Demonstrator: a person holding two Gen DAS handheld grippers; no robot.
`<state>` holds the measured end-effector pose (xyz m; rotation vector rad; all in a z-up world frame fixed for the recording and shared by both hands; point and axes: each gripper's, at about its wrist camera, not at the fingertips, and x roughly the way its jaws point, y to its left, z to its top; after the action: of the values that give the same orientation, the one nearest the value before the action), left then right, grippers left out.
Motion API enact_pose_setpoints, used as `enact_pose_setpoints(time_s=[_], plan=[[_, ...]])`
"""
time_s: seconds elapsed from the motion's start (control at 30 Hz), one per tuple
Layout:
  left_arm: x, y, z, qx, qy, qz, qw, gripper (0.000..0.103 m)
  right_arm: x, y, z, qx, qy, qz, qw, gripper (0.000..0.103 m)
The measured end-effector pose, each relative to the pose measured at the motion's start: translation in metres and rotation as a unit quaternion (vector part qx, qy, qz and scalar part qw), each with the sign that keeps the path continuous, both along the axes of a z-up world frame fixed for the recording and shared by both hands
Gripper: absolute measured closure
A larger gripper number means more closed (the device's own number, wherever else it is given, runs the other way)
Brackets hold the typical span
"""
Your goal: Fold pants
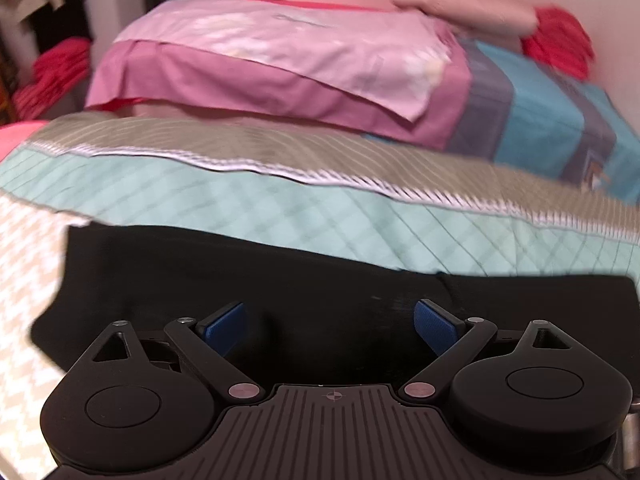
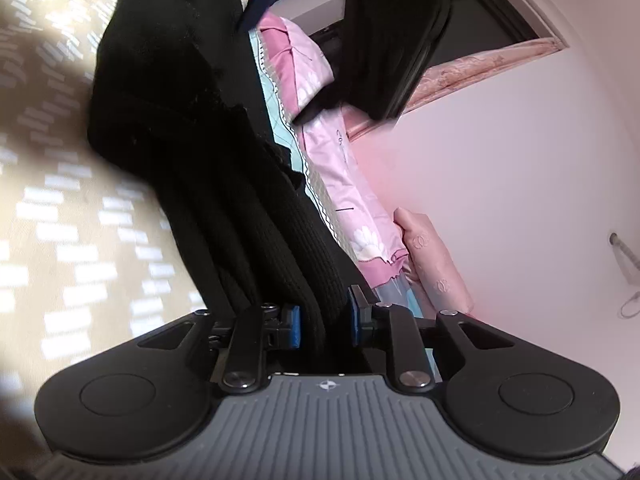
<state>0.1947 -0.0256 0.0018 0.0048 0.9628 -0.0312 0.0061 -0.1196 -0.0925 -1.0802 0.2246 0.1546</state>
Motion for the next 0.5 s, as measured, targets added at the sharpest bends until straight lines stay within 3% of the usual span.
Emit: enact_pose_setpoints(time_s=[0.03,0.1,0.17,0.37,0.43,0.5], plan=[[0.002,-0.012,-0.012,0.023,0.01,-0.008,0.9996,0.0,-0.002,-0.003,0.003,0.005,-0.004,-0.002,1.0,0.072],[0.001,-0.026,-0.033,0.073,0.016,-0.018,0.9971,0.0,-0.003,-0.01,0.005,0.001,-0.022,-0.01,1.0,0.044],[-0.008,-0.03,-0.037,0.104,-0.018,-0.019,0.9942,0.0,-0.006,-0.022,0.007,-0.005,-0.037,-0.017,0.999,0.04],[-0.004,-0.03,-0.036,0.114,-0.019,-0.034,0.9927,0.0,-0.013,-0.088,0.012,-0.011,-0.055,-0.091,0.994,0.03],[-0.003,-0.028,-0.036,0.104,-0.017,-0.029,0.994,0.0,-0.004,-0.106,0.018,0.014,-0.06,-0.148,0.987,0.026],[-0.003,-0.026,-0.038,0.095,-0.017,-0.023,0.995,0.0,0.011,-0.111,0.029,0.077,-0.031,-0.18,0.98,0.026]])
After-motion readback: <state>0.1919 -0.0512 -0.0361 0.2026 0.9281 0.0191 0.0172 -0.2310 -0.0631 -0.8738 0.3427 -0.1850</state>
